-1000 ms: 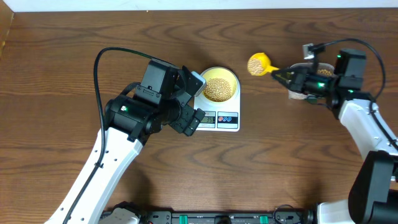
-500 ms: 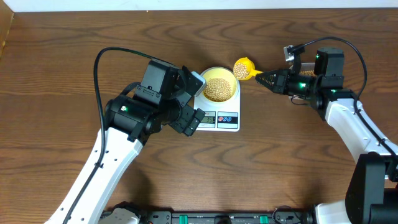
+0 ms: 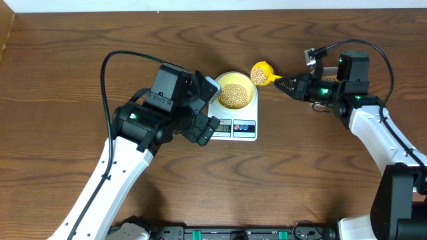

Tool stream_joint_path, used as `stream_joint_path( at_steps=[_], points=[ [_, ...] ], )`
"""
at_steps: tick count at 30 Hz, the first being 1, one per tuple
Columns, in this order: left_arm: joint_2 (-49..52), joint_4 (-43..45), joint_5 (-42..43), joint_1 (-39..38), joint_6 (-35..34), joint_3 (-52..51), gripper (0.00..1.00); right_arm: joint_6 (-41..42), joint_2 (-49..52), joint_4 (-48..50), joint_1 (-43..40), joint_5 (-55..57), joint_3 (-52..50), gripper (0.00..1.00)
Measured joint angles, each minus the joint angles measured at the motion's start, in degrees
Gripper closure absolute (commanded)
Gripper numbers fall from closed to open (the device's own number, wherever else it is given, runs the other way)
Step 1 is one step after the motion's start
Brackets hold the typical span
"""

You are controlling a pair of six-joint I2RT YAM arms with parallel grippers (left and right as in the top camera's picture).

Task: Scoop item into bowl and weigh 50g on scale
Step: 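Carry the filled scoop with the right gripper over the yellow bowl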

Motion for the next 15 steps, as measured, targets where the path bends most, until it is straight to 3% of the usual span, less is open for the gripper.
stream_joint_path(
  at_steps=[15],
  points=[
    [0.0,0.0,0.0,0.0,0.0,0.0,0.12,0.4,0.0,2.1,0.2,0.1,0.0,0.99]
  ],
)
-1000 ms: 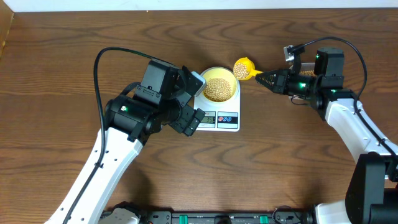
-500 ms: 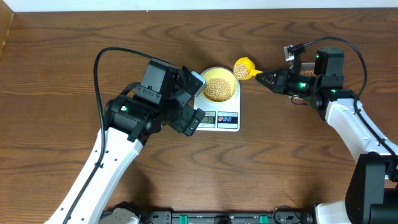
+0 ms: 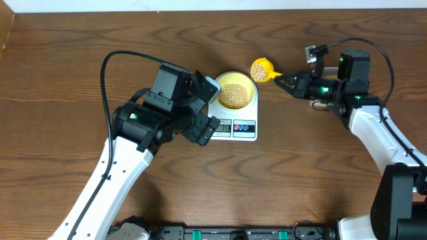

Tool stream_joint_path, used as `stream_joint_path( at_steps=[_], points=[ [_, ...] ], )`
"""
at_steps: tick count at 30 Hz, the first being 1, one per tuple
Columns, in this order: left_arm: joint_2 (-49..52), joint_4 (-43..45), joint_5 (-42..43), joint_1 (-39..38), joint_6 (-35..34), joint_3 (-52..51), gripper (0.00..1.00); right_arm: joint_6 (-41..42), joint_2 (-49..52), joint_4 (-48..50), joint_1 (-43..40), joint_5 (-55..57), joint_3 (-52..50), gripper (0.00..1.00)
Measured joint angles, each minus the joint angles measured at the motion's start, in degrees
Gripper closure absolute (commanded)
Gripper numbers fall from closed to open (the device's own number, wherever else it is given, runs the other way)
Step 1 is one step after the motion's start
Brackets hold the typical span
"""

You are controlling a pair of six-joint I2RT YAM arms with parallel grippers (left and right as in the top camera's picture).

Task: Scoop item into bowl and weigh 50g on scale
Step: 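Carry the filled scoop with the right gripper over the yellow bowl, then tilt the scoop with the right gripper and shake soybeans into the bowl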

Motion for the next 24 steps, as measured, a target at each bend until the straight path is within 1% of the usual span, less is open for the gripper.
stream_joint_path(
  at_steps=[14,18,24],
  points=[
    [0.0,0.0,0.0,0.0,0.0,0.0,0.12,-0.4,0.0,1.2,4.4,1.0,0.0,0.99],
    [0.0,0.0,0.0,0.0,0.0,0.0,0.12,-2.8,0.0,1.2,4.4,1.0,0.0,0.99],
    [0.0,0.0,0.0,0.0,0.0,0.0,0.12,-8.5,0.0,1.3,6.2,1.0,0.0,0.99]
  ],
)
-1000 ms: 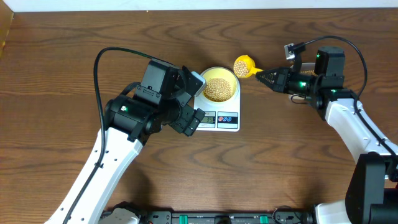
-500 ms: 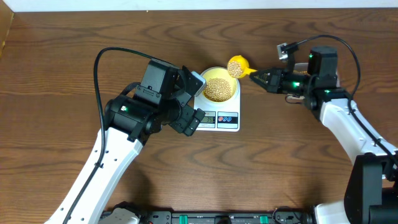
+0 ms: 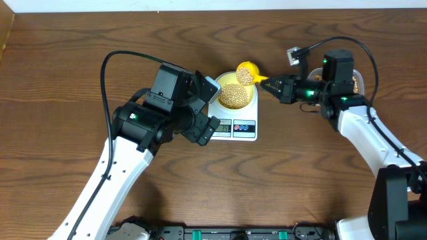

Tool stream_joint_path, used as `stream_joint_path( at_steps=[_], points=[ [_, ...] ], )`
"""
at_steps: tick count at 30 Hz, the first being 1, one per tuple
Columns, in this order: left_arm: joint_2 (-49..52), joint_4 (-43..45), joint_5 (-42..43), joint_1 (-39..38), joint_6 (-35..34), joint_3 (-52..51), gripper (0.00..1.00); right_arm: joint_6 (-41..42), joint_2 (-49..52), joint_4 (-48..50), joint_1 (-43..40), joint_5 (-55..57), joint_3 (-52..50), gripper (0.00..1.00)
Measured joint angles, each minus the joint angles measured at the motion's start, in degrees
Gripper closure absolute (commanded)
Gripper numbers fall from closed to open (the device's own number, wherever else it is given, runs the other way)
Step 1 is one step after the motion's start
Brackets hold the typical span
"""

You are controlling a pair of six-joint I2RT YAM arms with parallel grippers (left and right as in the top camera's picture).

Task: Scoop item into bowl and weigh 50g on scale
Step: 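Tilt the scoop with the right gripper and shake soybeans into the bowl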

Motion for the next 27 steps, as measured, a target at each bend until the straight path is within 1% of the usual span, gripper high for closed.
stream_joint_path(
  at_steps=[11,27],
  points=[
    [0.0,0.0,0.0,0.0,0.0,0.0,0.12,-5.4,0.0,0.0,1.3,0.0,0.0,0.99],
    [0.0,0.0,0.0,0.0,0.0,0.0,0.12,-16.7,0.0,0.1,1.3,0.0,0.0,0.99]
  ],
)
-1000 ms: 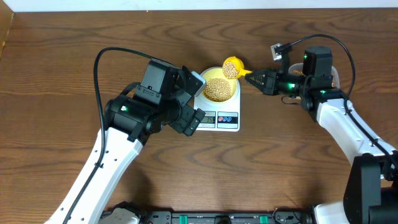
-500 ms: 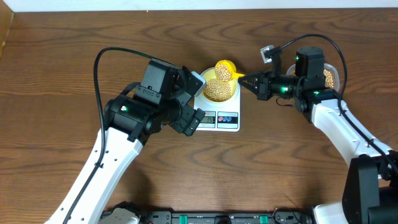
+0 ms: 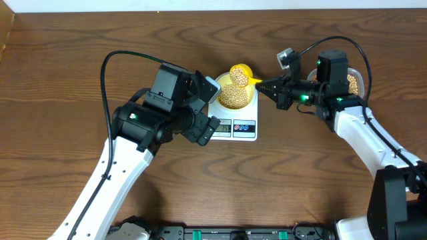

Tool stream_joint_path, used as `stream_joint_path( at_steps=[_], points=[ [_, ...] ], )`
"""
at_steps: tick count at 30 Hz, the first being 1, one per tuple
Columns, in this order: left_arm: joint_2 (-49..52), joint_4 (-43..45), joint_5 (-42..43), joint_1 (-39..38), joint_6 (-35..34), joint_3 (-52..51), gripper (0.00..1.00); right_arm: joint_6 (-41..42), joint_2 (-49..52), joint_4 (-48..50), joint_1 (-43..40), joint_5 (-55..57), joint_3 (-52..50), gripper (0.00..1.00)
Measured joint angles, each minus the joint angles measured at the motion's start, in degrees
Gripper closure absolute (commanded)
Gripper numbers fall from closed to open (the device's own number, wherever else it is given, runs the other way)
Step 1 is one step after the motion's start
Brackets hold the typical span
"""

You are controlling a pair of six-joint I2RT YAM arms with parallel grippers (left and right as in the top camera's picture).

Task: Scoop item into bowl and weigh 50g on scale
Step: 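Tilt the scoop with the right gripper and shake soybeans into the bowl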

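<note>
A yellow bowl [image 3: 235,97] partly filled with pale beans stands on the white scale [image 3: 248,132] at the table's middle. My right gripper [image 3: 262,85] is shut on the handle of a yellow scoop [image 3: 239,74]. The scoop is loaded with beans and hangs over the bowl's far rim. My left gripper [image 3: 209,87] sits against the bowl's left rim. Its fingers are seen from above, so their state is unclear.
A second container of beans [image 3: 353,82] stands at the right, partly hidden behind the right arm. The scale's display and buttons [image 3: 235,127] face the near side. The left arm's body covers the table to the left of the scale.
My right gripper has carried the loaded scoop a little further left, from the bowl's far right edge to over its far rim. The left arm has not moved.
The loaded scoop was first held to the right of the bowl, clear of the scale, and stayed about there at the second moment. It then stood at the bowl's far right edge, and is now over the bowl. The left gripper stayed at the bowl's left rim throughout.
</note>
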Motion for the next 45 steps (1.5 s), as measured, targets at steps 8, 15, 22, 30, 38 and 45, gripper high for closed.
stream_joint_path(
  at_steps=[8,15,22,30,38,45],
  points=[
    [0.0,0.0,0.0,0.0,0.0,0.0,0.12,-6.3,0.0,0.0,0.0,0.0,0.0,0.99],
    [0.0,0.0,0.0,0.0,0.0,0.0,0.12,-11.0,0.0,-0.1,0.0,0.0,0.0,0.99],
    [0.0,0.0,0.0,0.0,0.0,0.0,0.12,-13.7,0.0,-0.1,0.0,0.0,0.0,0.99],
    [0.0,0.0,0.0,0.0,0.0,0.0,0.12,-14.7,0.0,-0.1,0.0,0.0,0.0,0.99],
    [0.0,0.0,0.0,0.0,0.0,0.0,0.12,-15.0,0.0,-0.1,0.0,0.0,0.0,0.99],
    [0.0,0.0,0.0,0.0,0.0,0.0,0.12,-15.1,0.0,-0.1,0.0,0.0,0.0,0.99]
  ],
)
